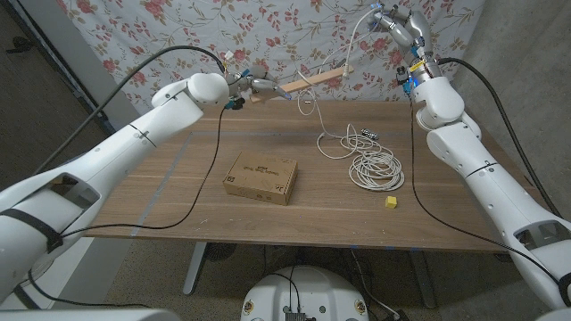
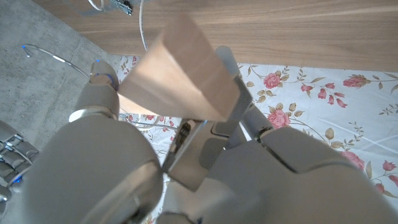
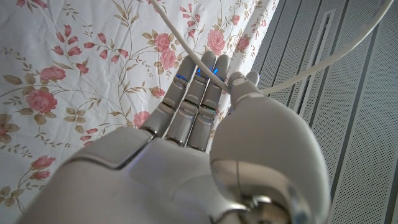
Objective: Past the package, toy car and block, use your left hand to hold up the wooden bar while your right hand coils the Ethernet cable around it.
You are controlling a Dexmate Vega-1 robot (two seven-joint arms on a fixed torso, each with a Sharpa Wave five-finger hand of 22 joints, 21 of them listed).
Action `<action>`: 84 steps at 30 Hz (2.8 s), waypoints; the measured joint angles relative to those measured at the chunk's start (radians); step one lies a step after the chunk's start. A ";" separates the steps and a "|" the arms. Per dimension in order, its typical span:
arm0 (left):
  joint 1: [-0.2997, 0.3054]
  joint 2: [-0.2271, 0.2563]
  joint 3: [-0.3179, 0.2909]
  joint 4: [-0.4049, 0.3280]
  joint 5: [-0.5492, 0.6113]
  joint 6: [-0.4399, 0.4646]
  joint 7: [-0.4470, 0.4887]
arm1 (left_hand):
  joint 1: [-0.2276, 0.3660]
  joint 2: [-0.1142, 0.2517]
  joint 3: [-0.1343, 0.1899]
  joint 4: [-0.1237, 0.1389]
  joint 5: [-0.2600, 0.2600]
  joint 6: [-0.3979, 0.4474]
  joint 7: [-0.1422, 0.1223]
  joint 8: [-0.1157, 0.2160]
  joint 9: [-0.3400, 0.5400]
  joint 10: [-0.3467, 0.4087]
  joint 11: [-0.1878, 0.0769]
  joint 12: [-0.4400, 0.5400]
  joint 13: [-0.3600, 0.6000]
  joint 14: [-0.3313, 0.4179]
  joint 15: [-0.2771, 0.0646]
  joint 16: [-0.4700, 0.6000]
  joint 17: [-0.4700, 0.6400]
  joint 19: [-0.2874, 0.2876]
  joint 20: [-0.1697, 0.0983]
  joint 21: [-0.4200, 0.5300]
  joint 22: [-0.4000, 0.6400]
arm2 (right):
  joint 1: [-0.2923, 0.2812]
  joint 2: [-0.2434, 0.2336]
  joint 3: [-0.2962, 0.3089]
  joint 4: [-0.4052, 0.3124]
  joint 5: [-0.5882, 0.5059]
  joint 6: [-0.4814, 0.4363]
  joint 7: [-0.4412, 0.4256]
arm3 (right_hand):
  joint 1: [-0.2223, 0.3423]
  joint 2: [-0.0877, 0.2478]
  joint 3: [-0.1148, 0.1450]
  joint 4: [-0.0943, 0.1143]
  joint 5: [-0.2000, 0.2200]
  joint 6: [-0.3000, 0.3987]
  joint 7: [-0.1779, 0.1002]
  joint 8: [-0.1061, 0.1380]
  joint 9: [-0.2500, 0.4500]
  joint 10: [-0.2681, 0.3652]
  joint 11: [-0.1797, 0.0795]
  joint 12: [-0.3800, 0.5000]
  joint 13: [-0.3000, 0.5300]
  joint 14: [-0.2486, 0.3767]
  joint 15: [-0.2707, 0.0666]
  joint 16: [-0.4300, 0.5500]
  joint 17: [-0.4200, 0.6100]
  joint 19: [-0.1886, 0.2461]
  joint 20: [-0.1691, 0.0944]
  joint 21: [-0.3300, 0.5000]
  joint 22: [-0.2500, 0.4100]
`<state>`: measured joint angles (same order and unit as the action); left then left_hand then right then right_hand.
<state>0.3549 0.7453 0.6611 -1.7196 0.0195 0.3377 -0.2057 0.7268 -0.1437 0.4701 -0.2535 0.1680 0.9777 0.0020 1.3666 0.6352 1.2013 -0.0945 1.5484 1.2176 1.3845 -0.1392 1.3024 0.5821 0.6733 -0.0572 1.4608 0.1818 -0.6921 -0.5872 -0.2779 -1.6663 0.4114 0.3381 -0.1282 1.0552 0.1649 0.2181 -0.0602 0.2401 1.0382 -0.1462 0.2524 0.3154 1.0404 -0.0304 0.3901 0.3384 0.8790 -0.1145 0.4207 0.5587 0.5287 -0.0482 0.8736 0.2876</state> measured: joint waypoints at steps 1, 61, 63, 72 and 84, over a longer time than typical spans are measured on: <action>0.000 0.000 0.000 0.000 0.000 -0.001 0.003 | 0.000 0.000 0.000 0.000 0.000 0.000 0.000 0.000 0.000 0.000 0.000 0.000 0.000 0.000 0.000 0.000 -0.002 0.000 0.000 0.000 0.000 | -0.003 -0.001 0.001 -0.001 0.000 0.000 0.000 | 0.000 0.000 0.000 0.000 0.000 0.000 0.000 0.000 0.000 0.002 0.002 0.000 0.000 0.000 0.000 0.000 0.002 0.000 0.000 0.000 0.000; -0.029 -0.077 -0.012 0.099 -0.101 -0.131 -0.044 | -0.237 0.229 0.063 0.063 -0.003 0.000 0.000 -0.001 -0.054 0.009 0.002 -0.005 0.001 -0.003 0.004 0.022 -0.020 0.003 -0.004 0.000 0.000 | 0.021 0.037 -0.079 0.441 0.455 -0.306 0.426 | 0.035 0.000 0.031 -0.020 -0.002 -0.004 0.004 -0.004 -0.002 0.059 0.020 -0.001 -0.028 0.072 -0.011 -0.002 0.024 0.034 0.034 0.118 -0.032; -0.029 -0.073 -0.012 0.094 -0.109 -0.131 -0.054 | -0.300 0.291 0.156 0.156 -0.003 0.007 0.007 -0.002 -0.054 0.009 0.006 -0.008 0.002 -0.003 0.005 0.022 -0.024 0.003 -0.004 0.000 0.000 | 0.037 0.047 -0.084 0.474 0.455 -0.314 0.432 | 0.035 0.000 0.031 -0.020 -0.002 -0.004 0.004 -0.004 -0.002 0.059 0.020 -0.001 -0.028 0.086 -0.021 0.000 0.024 0.034 0.034 0.118 -0.032; -0.026 -0.060 -0.014 0.074 -0.136 -0.121 -0.081 | -0.291 0.285 0.328 0.328 -0.003 0.010 0.011 0.007 -0.099 0.011 0.007 -0.001 0.000 -0.003 0.008 0.022 -0.024 0.003 -0.004 0.000 0.000 | 0.153 0.117 -0.116 0.688 0.420 -0.331 0.456 | 0.035 0.000 0.038 -0.021 -0.002 -0.004 0.004 -0.006 -0.002 0.059 0.020 -0.002 -0.027 0.091 -0.023 0.002 0.030 0.030 0.038 0.126 -0.037; -0.017 -0.028 -0.020 0.039 -0.159 -0.091 -0.120 | -0.291 0.285 0.328 0.328 -0.003 0.010 0.011 0.002 -0.101 0.014 0.004 -0.009 -0.002 -0.003 0.007 0.022 -0.031 0.003 -0.004 0.000 0.000 | 0.293 0.196 -0.137 0.948 0.352 -0.288 0.499 | 0.035 0.000 0.038 -0.021 -0.005 -0.004 0.004 -0.008 -0.002 0.053 0.026 -0.002 -0.025 0.089 -0.025 0.002 0.036 0.024 0.037 0.133 -0.042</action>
<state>0.3383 0.7173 0.6413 -1.6803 -0.1396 0.2472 -0.3256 0.4360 0.1411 0.7984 0.0747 0.1650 0.9881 0.0129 1.3688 0.5344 1.2157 -0.0905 1.5396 1.2152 1.3814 -0.1325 1.3245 0.5513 0.6767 -0.0608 1.4605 0.1818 -0.3993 -0.3910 -0.4146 -0.7178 0.7630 0.0504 0.3712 1.0901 0.1649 0.2558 -0.0813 0.2351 1.0347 -0.1420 0.2449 0.3130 1.0934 -0.0049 0.3878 0.3137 0.9678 -0.1398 0.4227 0.5943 0.5523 -0.0112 1.0066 0.2460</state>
